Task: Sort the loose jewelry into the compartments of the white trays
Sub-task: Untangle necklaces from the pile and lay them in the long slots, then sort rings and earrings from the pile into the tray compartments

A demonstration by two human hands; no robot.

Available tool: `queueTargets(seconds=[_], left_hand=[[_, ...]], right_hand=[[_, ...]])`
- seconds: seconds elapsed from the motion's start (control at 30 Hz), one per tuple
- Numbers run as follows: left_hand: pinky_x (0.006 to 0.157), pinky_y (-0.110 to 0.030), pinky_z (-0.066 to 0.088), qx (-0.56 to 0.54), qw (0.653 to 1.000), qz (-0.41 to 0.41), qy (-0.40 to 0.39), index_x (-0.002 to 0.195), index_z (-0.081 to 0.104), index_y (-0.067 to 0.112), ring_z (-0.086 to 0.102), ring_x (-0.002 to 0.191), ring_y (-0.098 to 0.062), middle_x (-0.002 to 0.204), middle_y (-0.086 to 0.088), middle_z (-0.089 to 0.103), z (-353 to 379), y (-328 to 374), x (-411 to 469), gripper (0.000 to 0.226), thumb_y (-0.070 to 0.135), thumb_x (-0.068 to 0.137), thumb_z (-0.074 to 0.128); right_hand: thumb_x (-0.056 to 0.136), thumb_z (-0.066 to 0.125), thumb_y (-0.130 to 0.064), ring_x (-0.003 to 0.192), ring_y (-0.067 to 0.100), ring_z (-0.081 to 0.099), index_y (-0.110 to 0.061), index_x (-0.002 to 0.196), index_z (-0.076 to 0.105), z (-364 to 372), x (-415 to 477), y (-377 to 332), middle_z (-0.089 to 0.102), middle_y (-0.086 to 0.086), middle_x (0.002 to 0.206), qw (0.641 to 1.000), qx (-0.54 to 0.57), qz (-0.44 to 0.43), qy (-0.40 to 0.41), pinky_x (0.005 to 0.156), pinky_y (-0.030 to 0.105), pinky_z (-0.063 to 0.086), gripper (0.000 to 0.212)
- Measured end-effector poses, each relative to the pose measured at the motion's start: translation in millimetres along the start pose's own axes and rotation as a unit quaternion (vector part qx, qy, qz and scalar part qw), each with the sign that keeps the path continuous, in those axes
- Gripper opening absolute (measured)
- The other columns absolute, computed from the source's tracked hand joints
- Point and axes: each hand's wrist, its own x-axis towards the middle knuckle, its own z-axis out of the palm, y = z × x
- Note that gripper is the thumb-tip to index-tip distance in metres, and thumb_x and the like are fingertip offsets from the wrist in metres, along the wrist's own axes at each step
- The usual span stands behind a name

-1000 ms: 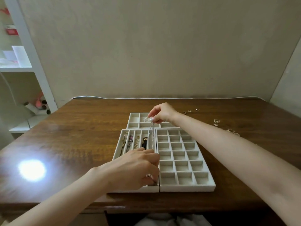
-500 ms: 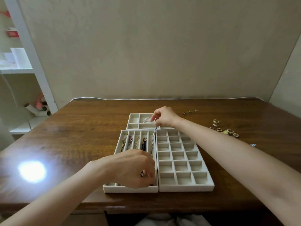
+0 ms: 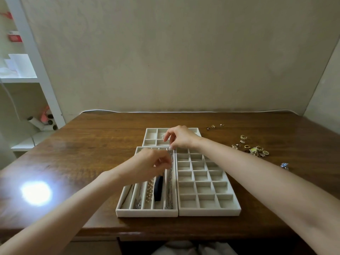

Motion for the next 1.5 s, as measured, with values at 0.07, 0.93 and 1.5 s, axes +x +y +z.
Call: queueTargets(seconds=[0.07, 0.93, 1.5], left_hand=[[0.065, -0.007, 0.045, -0.013, 0.999, -0.036, 0.024, 0.089, 0.060, 0.023, 0.062, 0.073, 0.000, 0.081, 0.016, 0.061, -1, -8, 4, 0.008, 0.016, 0.091, 0.056], [0.068, -0.012, 0.038, 0.052, 0.952, 0.026, -0.301, 0.096, 0.071, 0.021, 0.046, 0.081, -0.005, 0.087, 0.009, 0.049, 6, 13, 4, 0.027, 0.037, 0.074, 0.074], [0.059, -0.012, 0.036, 0.159, 0.987, -0.005, -0.039, 0.098, 0.053, 0.022, 0.048, 0.080, -0.005, 0.092, 0.014, 0.049, 12, -1, 36, 0.020, 0.033, 0.085, 0.064]], right_hand=[[0.075, 0.077, -0.005, 0.071, 0.011, 0.064, -0.012, 0.103, 0.068, 0, -3, 0, 0.066, 0.000, 0.082, 1.000, 0.002, -0.007, -0.009, 0.061, 0.015, 0.045, 0.031], [0.095, 0.054, -0.025, 0.066, -0.002, 0.061, -0.016, 0.105, 0.063, 2, -21, -1, 0.074, -0.004, 0.078, 0.997, -0.041, -0.059, -0.020, 0.064, 0.018, 0.041, 0.017], [0.094, 0.057, -0.017, 0.077, 0.016, 0.069, -0.012, 0.102, 0.065, -19, -34, 20, 0.072, 0.004, 0.080, 0.991, 0.054, -0.064, 0.106, 0.064, 0.024, 0.054, 0.013]])
